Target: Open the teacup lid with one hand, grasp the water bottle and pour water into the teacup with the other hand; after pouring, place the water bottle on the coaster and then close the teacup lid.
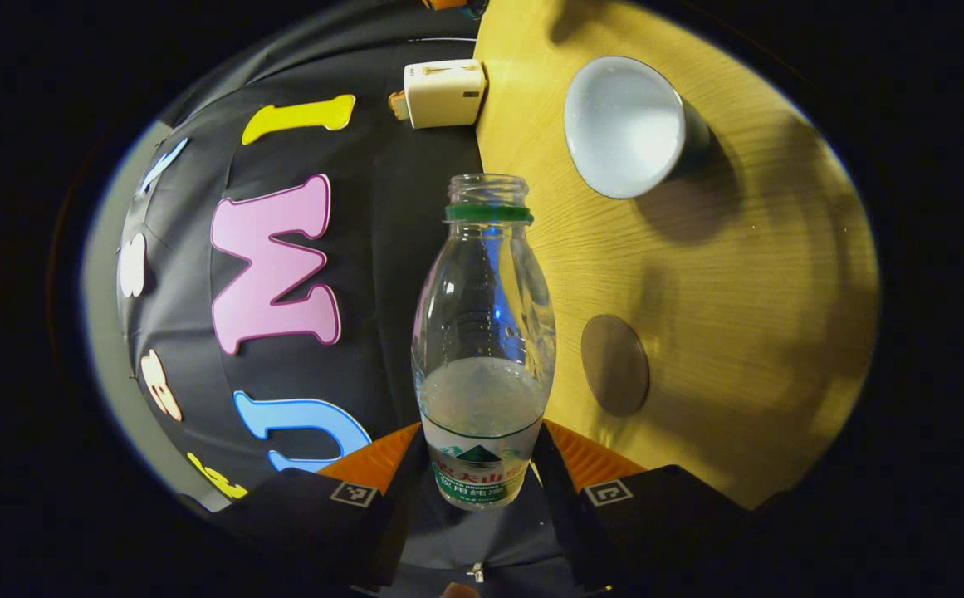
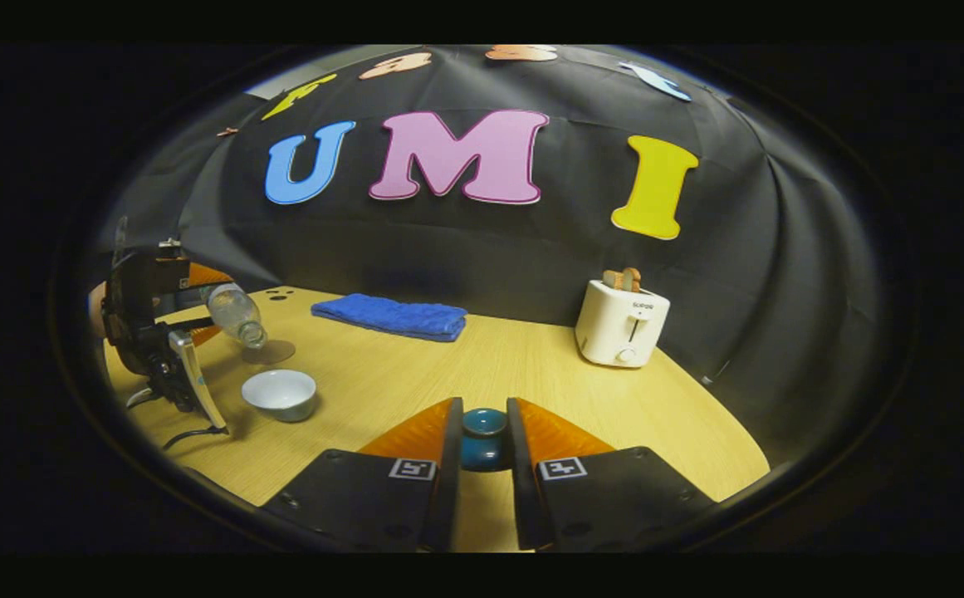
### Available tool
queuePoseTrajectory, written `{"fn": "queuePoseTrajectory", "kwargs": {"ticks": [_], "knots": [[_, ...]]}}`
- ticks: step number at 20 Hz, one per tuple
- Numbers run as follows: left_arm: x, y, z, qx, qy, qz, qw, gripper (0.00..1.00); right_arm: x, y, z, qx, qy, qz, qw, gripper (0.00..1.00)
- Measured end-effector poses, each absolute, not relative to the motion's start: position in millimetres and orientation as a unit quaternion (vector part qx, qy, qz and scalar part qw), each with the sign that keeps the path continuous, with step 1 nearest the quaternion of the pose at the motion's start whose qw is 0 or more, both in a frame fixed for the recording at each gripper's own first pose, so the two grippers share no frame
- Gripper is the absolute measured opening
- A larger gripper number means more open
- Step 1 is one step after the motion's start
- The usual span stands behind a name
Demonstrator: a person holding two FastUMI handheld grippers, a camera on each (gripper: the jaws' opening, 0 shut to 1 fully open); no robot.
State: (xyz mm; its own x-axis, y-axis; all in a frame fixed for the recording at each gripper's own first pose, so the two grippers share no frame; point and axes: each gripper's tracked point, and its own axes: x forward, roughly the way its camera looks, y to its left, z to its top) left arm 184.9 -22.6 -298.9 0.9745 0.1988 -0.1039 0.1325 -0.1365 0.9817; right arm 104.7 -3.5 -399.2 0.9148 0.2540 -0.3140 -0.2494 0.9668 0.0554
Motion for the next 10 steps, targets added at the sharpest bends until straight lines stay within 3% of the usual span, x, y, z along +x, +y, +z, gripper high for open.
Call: {"fn": "queuePoseTrajectory", "kwargs": {"ticks": [10], "knots": [[193.2,-20.9,-293.4,0.774,0.084,0.015,0.627,0.75,103.8,-5.5,-399.5,0.001,0.161,0.124,0.979,0.3]]}}
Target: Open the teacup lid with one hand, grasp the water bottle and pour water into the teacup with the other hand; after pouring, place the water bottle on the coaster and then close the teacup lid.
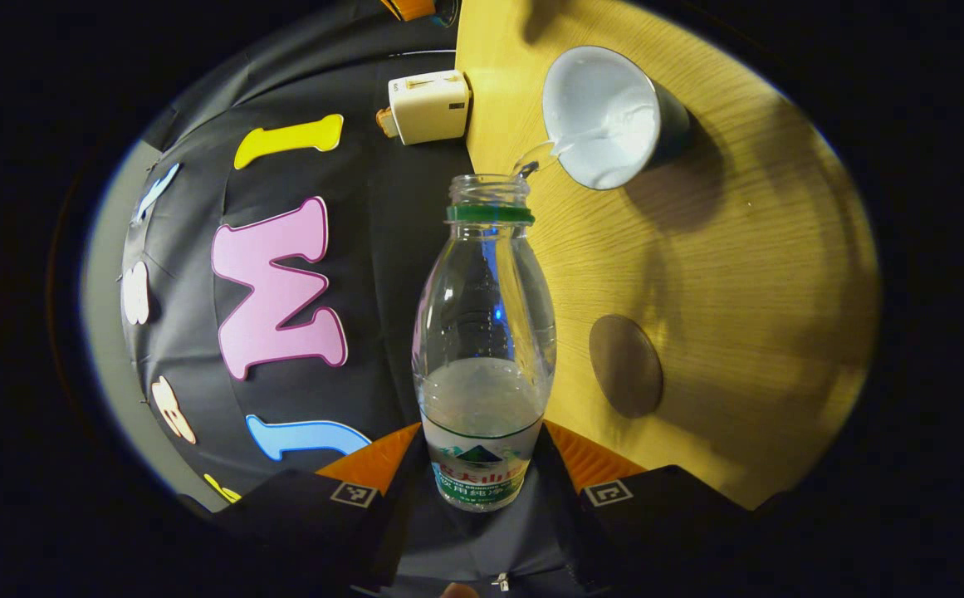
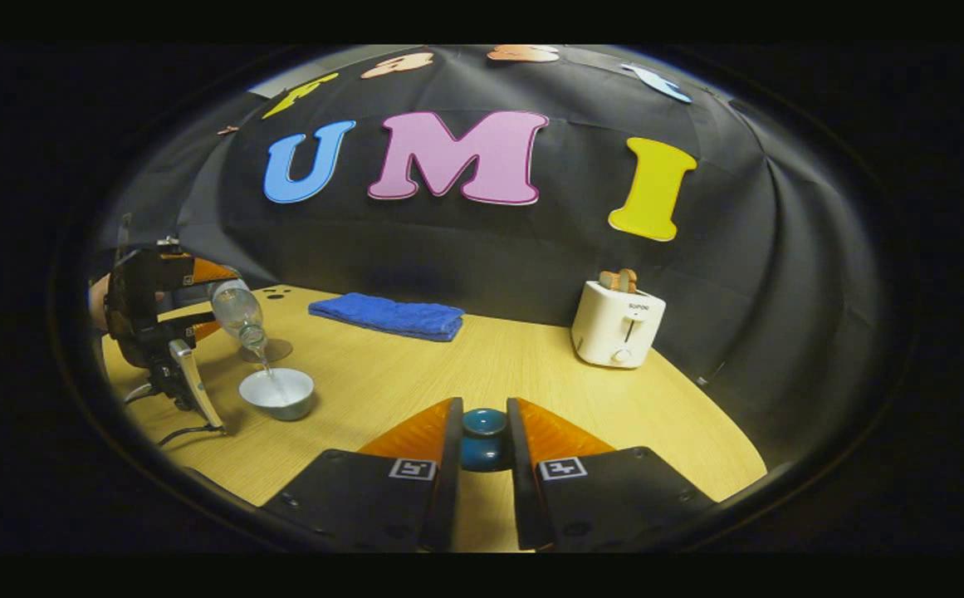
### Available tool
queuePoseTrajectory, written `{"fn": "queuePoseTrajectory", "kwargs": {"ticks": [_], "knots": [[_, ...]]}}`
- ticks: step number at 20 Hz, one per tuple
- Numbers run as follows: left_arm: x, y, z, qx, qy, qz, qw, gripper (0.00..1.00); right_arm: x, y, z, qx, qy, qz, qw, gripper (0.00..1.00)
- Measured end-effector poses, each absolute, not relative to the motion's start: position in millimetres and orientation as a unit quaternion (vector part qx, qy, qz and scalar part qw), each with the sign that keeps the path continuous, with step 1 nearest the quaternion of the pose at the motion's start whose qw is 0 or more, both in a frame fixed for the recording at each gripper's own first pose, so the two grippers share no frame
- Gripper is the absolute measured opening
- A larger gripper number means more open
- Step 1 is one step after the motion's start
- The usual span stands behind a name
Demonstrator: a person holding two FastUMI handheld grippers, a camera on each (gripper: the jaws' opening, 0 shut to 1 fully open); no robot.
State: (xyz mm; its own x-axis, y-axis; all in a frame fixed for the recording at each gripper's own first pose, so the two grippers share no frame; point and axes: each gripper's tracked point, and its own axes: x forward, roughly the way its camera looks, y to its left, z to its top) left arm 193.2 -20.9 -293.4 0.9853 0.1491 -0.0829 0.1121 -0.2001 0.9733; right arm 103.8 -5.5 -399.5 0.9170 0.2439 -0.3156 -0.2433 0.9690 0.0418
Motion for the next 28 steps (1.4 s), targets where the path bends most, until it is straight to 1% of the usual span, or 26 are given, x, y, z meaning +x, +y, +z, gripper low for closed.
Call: {"fn": "queuePoseTrajectory", "kwargs": {"ticks": [2,3,4,16,23,24,25,26,28], "knots": [[196.4,-22.1,-289.5,0.779,0.076,0.014,0.622,0.75,103.1,-5.3,-398.8,0.0,0.161,0.124,0.979,0.3],[196.9,-23.1,-287.9,0.783,0.071,0.015,0.618,0.75,103.2,-5.1,-398.0,0.0,0.16,0.124,0.979,0.35],[198.2,-23.1,-287.3,0.786,0.068,0.016,0.615,0.75,103.0,-4.8,-397.0,0.0,0.159,0.124,0.979,0.3],[204.1,-28.9,-273.4,0.812,0.038,0.024,0.582,0.75,95.5,-3.6,-385.0,-0.004,0.147,0.13,0.981,0.3],[207.6,-38.7,-260.0,0.828,-0.004,0.029,0.56,0.75,94.9,-4.0,-384.2,-0.005,0.142,0.135,0.981,0.3],[208.5,-38.5,-257.1,0.829,-0.009,0.03,0.558,0.75,94.6,-5.0,-383.4,-0.004,0.141,0.135,0.981,0.25],[208.6,-39.7,-255.0,0.831,-0.014,0.032,0.555,0.75,94.0,-5.4,-383.0,-0.002,0.14,0.135,0.981,0.3],[208.3,-40.3,-252.8,0.833,-0.019,0.034,0.552,0.75,94.3,-5.4,-382.3,0.0,0.138,0.136,0.981,0.3],[209.1,-41.9,-248.7,0.838,-0.026,0.038,0.543,0.75,92.9,-4.4,-380.5,-0.001,0.136,0.139,0.981,0.35]]}}
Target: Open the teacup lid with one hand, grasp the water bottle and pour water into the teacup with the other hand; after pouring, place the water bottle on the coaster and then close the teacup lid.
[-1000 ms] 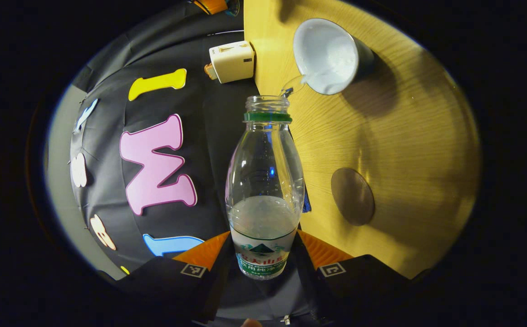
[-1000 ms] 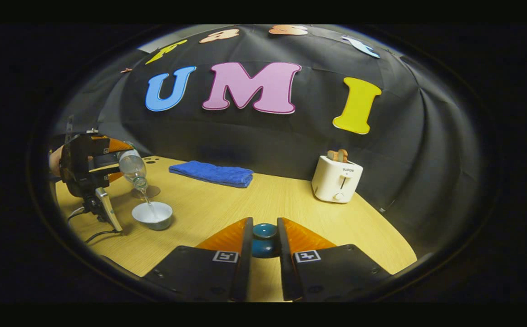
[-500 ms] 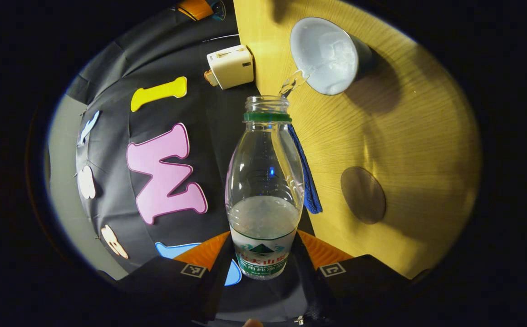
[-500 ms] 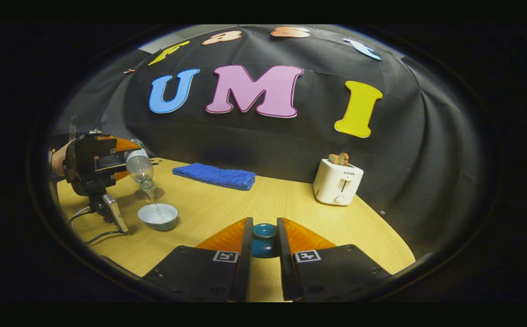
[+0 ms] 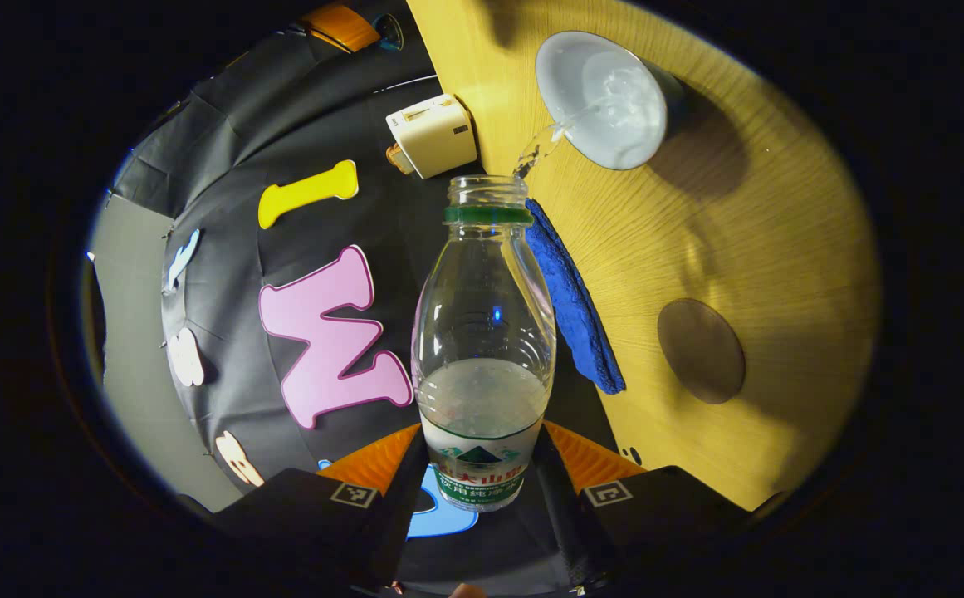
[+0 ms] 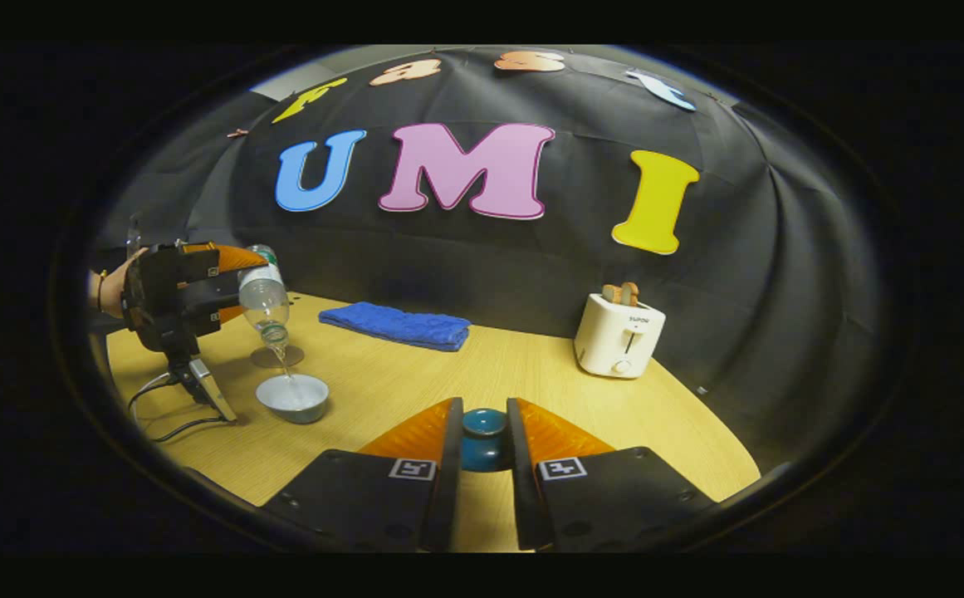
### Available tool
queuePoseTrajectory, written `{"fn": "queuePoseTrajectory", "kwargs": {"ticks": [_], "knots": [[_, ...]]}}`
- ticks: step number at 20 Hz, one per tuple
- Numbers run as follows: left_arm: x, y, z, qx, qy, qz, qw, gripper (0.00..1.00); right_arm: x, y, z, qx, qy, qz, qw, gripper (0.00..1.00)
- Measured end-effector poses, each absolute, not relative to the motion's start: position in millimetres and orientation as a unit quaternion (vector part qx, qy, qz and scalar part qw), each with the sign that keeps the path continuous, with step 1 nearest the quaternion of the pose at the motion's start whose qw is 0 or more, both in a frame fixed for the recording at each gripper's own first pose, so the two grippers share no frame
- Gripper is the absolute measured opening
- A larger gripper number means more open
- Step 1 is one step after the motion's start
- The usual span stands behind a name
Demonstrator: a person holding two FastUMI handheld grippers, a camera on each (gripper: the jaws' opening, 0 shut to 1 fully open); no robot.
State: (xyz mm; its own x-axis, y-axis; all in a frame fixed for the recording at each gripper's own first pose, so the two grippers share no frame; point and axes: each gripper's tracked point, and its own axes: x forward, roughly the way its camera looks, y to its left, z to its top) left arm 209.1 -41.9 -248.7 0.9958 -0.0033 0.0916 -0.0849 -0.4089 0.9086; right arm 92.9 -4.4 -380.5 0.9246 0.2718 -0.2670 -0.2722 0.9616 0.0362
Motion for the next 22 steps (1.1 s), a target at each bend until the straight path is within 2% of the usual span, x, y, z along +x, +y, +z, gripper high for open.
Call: {"fn": "queuePoseTrajectory", "kwargs": {"ticks": [4,6,9,11,12,13,16,21,22], "knots": [[207.9,-53.9,-234.6,0.845,-0.059,0.047,0.53,0.75,92.1,-6.0,-379.6,-0.006,0.133,0.144,0.981,0.3],[204.3,-57.8,-231.5,0.848,-0.078,0.049,0.522,0.75,91.2,-6.9,-378.2,-0.003,0.133,0.147,0.98,0.35],[208.6,-65.8,-223.3,0.853,-0.099,0.044,0.51,0.75,92.3,-9.5,-376.1,-0.001,0.132,0.148,0.98,0.3],[208.9,-69.0,-218.9,0.857,-0.116,0.047,0.499,0.76,90.9,-11.5,-374.7,-0.003,0.132,0.149,0.98,0.3],[208.3,-70.8,-214.6,0.859,-0.124,0.049,0.495,0.75,91.3,-12.1,-374.1,-0.005,0.13,0.149,0.98,0.35],[208.4,-73.1,-210.6,0.859,-0.133,0.052,0.492,0.75,92.1,-13.2,-372.5,-0.006,0.13,0.149,0.98,0.3],[204.6,-81.5,-198.4,0.856,-0.162,0.056,0.488,0.75,94.2,-13.7,-372.5,-0.004,0.129,0.148,0.981,0.3],[207.0,-86.3,-194.3,0.854,-0.181,0.053,0.485,0.75,95.7,-11.2,-370.0,-0.003,0.127,0.145,0.981,0.35],[206.6,-86.3,-195.3,0.855,-0.179,0.05,0.483,0.75,96.0,-10.5,-370.3,-0.003,0.127,0.145,0.981,0.3]]}}
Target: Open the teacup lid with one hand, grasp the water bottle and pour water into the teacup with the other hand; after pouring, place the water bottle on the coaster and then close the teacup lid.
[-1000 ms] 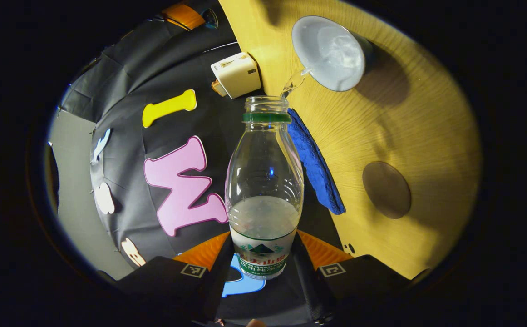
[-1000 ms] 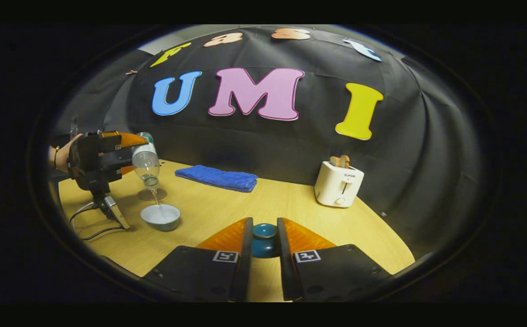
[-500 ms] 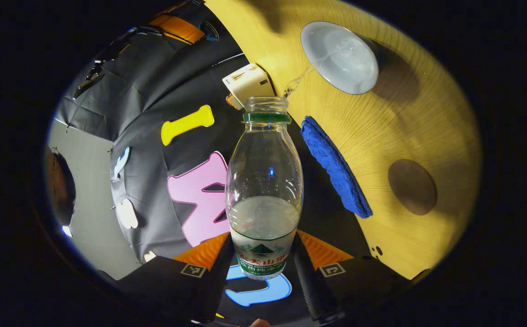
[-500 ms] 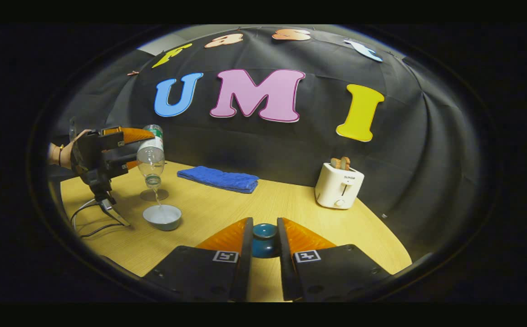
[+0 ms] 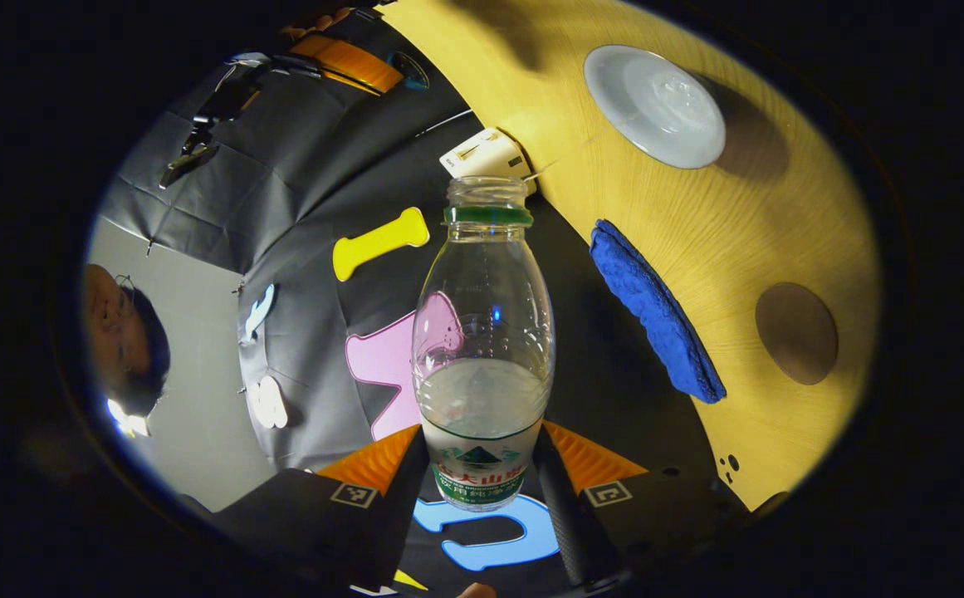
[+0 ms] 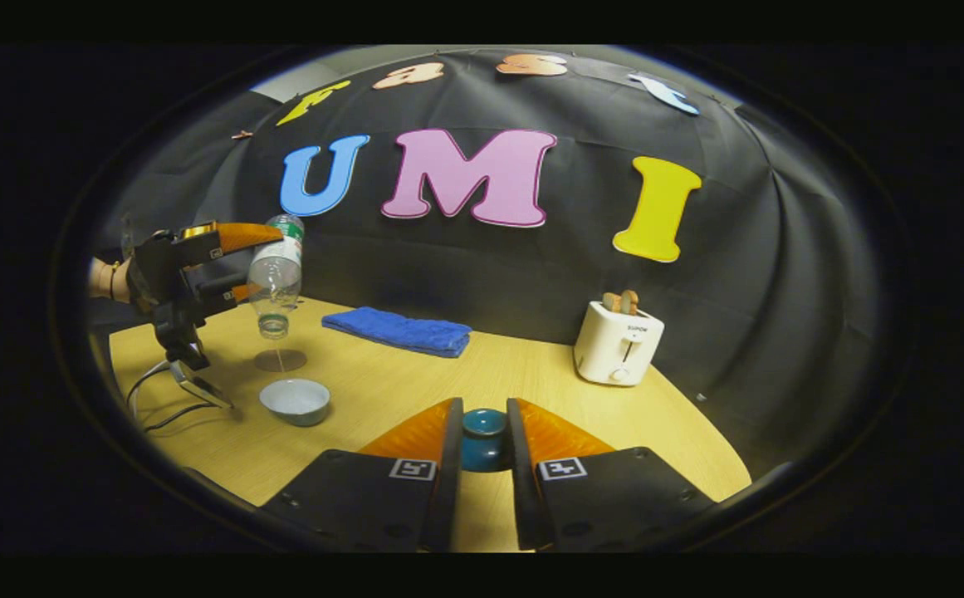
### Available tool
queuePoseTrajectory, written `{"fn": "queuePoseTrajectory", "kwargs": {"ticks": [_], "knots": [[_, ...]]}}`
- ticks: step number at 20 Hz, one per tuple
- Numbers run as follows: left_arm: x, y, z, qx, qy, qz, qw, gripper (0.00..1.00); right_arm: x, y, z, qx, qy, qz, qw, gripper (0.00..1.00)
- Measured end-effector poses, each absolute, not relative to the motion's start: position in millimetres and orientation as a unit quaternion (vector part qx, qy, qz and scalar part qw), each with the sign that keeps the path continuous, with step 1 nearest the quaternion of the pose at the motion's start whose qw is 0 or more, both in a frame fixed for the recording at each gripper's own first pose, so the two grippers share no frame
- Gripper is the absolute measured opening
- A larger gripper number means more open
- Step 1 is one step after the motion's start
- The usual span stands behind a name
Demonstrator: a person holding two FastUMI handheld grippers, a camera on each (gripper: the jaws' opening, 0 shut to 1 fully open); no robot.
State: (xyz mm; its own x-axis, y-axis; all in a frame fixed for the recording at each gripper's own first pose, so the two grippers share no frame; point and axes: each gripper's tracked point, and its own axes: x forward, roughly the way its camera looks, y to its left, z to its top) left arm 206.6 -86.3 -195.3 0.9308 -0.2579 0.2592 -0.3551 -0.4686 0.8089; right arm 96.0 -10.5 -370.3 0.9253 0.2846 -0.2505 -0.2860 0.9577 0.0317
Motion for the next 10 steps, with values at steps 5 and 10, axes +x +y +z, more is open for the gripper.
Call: {"fn": "queuePoseTrajectory", "kwargs": {"ticks": [5,10], "knots": [[213.6,-84.5,-202.6,0.853,-0.165,0.041,0.494,0.75,95.4,-8.3,-369.1,-0.004,0.129,0.143,0.981,0.3],[217.3,-66.5,-220.3,0.834,-0.104,0.036,0.54,0.75,97.4,-0.9,-371.9,-0.005,0.133,0.138,0.981,0.3]]}}
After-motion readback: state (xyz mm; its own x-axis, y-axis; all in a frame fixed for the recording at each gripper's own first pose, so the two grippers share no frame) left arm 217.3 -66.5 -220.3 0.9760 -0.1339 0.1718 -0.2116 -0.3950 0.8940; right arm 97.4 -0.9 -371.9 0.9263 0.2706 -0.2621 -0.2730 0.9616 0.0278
